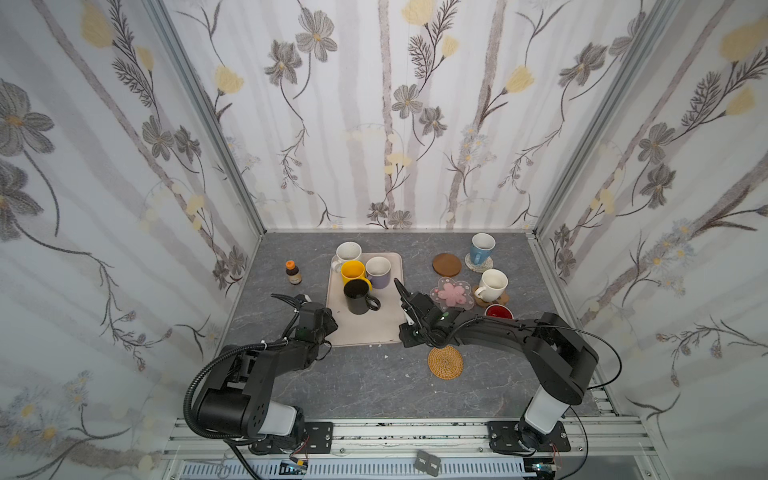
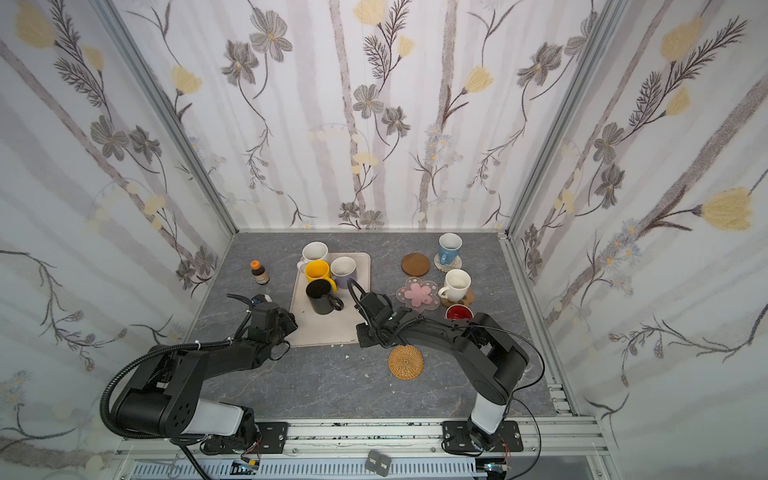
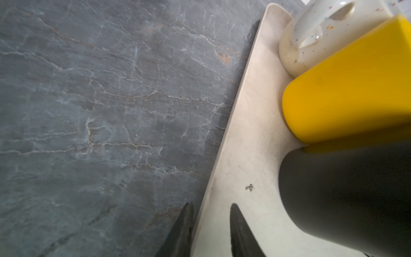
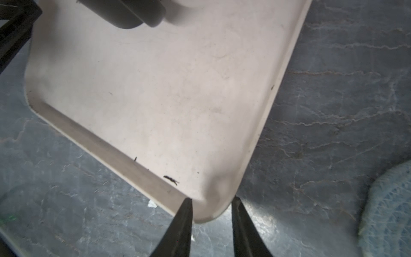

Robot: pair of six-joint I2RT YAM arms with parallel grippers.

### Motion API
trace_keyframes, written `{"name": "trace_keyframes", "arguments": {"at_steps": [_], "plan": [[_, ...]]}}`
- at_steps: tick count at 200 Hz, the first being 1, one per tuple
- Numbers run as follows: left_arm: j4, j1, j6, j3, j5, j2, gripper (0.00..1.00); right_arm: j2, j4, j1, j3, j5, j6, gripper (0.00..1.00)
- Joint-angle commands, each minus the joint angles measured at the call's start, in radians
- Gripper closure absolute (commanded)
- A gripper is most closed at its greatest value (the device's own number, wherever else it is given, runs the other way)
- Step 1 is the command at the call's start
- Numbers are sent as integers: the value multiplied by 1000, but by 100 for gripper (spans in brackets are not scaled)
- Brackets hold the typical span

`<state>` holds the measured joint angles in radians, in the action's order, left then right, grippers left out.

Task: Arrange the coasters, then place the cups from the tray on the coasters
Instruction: 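Lower the right gripper onto the black mug rim and close it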

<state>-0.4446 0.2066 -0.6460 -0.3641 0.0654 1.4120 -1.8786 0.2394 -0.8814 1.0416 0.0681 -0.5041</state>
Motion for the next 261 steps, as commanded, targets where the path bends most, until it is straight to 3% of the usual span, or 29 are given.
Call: {"name": "trace_keyframes", "arguments": {"at_steps": [1, 55, 188, 261], "plan": [[-18, 4, -34, 3, -66, -42, 57, 37, -77, 4, 33, 109, 115, 64], [95, 5, -22, -2, -15, -200, 38, 92, -52, 16, 89, 110, 289, 56], [176, 4, -28, -74, -7, -326, 24, -106, 34, 34, 380, 190, 473, 52], [178, 5, -30, -93, -14, -355, 14, -252, 139, 39, 533, 143, 544, 51]]}}
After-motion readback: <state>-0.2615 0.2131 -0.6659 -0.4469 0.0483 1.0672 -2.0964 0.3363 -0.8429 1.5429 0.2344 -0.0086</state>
